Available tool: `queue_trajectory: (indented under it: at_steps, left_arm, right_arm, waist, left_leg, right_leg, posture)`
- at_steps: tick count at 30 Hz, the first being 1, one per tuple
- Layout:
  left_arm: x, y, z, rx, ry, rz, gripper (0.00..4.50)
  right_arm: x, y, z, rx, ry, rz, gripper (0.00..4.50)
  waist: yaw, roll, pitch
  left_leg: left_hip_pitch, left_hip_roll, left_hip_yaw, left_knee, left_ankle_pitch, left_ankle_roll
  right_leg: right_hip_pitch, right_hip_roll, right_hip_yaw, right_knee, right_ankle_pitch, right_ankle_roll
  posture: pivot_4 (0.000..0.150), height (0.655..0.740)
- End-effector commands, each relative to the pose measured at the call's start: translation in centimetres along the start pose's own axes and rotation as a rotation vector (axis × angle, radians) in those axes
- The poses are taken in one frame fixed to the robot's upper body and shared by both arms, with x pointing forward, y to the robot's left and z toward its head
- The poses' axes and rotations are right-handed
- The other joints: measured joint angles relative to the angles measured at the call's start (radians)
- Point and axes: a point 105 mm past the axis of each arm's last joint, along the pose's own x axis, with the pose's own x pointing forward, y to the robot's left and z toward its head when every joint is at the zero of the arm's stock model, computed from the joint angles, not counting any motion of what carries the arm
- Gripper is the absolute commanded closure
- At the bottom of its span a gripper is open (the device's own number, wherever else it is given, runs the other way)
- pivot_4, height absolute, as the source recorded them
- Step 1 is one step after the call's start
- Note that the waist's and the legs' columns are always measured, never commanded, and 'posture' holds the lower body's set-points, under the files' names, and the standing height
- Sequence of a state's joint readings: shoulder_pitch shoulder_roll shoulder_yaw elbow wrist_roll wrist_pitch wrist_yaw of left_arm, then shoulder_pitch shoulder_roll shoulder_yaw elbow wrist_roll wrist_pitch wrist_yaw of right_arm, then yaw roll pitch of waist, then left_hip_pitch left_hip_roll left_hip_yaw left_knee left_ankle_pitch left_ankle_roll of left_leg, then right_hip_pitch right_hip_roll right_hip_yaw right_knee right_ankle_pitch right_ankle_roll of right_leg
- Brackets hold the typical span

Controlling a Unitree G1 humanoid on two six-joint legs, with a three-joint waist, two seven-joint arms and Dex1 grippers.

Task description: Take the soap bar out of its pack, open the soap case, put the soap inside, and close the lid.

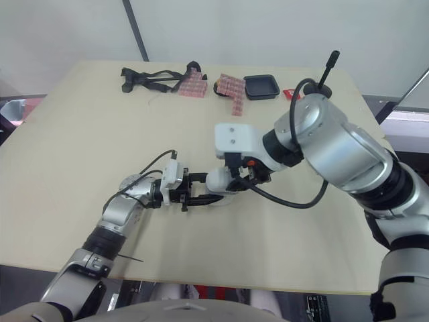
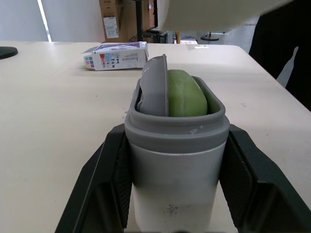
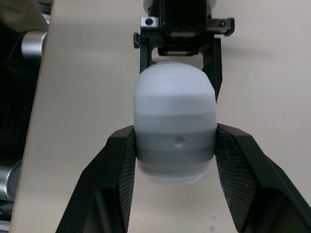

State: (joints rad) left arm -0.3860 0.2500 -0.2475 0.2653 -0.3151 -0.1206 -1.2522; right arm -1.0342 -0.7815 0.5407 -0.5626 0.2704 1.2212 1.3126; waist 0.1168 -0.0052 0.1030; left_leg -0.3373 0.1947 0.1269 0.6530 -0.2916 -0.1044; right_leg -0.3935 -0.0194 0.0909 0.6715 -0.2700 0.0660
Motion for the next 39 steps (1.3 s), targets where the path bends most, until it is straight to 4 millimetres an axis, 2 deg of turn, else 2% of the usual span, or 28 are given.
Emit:
queue_trajectory:
  at_steps: [1,23,30,39]
  left_arm:
    - [-0.2,0.0,0.0,0.005,0.006,-0.001,2.58]
    - [-0.2,-0.5,-0.1,0.004,0.005,-0.003,2.58]
    - [-0.2,-0.5,0.0,0.013,0.005,-0.002,2.58]
    - [-0.2,-0.6,-0.1,0.021,0.001,-0.005,2.58]
  right_arm:
    - [0.0,-0.5,0.3,-0.011,-0.002,-0.037,2.58]
    - [1.5,-0.7,-1.1,0.040,0.041,-0.026,2.58]
    - [1.8,-0.4,-0.4,0.057,0.012,0.009,2.58]
    - [2.1,-0.2,-0.9,0.060,0.036,0.021,2.58]
  waist:
    - [0.001,0.000,0.000]
    - [0.003,0.000,0.000]
    - [0.002,0.000,0.000]
    - [0.002,0.000,0.000]
  left_leg:
    - [0.000,0.000,0.000,0.000,0.000,0.000]
    - [0.000,0.000,0.001,-0.001,0.000,0.000]
    - [0.001,0.000,0.001,-0.001,0.000,0.000]
    - [0.001,0.000,0.001,-0.001,0.000,-0.001]
  right_leg:
    - [0.000,0.000,0.000,0.000,0.000,0.000]
    - [0.000,0.001,0.001,0.000,0.000,0.000]
    - [0.001,0.001,0.001,0.000,0.000,0.000]
    - [0.001,0.001,0.001,0.000,0.000,0.000]
  posture:
    - [0.150,0.7400]
    - [0.150,0.7400]
    - [0.150,0.7400]
    - [0.150,0.7400]
